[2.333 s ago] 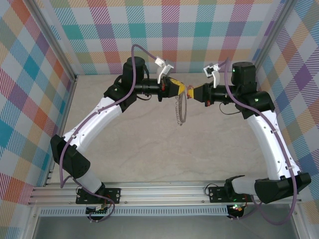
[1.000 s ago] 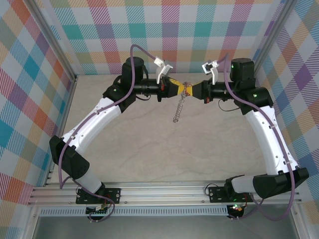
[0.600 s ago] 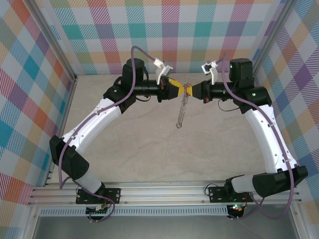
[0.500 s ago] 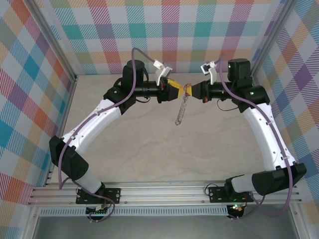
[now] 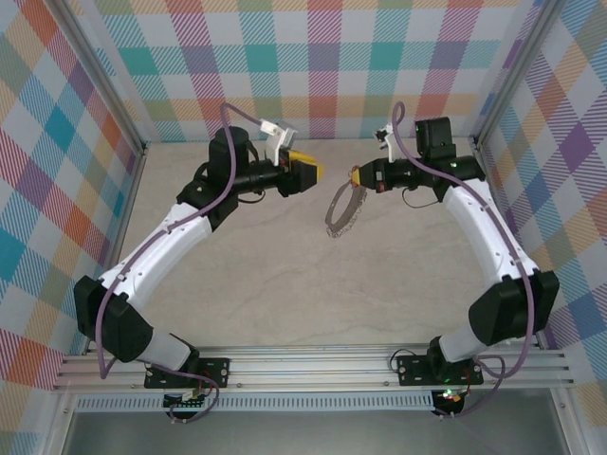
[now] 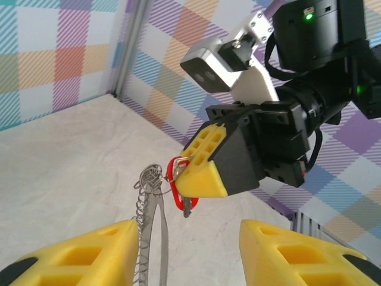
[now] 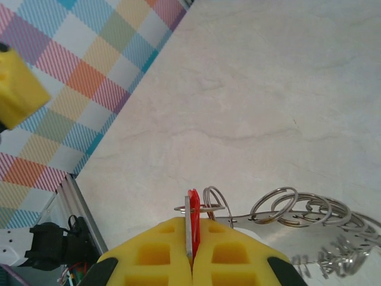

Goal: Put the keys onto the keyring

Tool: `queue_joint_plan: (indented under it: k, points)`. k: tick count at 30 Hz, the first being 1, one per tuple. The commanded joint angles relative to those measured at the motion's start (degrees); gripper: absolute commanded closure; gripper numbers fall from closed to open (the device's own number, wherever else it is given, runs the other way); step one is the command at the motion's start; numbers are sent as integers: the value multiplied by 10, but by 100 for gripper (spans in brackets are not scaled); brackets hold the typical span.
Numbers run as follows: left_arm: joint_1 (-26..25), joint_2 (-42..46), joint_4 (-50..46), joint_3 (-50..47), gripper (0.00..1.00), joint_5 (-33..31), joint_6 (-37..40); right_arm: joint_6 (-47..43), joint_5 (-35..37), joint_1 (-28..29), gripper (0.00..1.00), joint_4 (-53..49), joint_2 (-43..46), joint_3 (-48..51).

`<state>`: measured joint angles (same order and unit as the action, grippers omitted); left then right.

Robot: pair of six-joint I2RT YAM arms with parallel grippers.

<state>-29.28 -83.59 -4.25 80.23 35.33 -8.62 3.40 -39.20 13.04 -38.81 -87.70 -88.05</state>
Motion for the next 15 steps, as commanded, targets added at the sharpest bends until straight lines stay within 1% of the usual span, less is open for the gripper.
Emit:
queue_joint_plan:
  k: [1,5,12,15]
  points:
    - [13,25,33,-29,52,-22,-20,-4,0,-11,100,38,-28,-11]
    - [23,37,36,-50,52,-30,-22,4,-1,-23,100,49,-84,-51]
    - [40,36,23,-56,52,-29,-19,37,-4,-35,100,56,-202,-160]
    - [42,38,23,-61,52,-28,-20,48,0,-41,100,66,-228,-162]
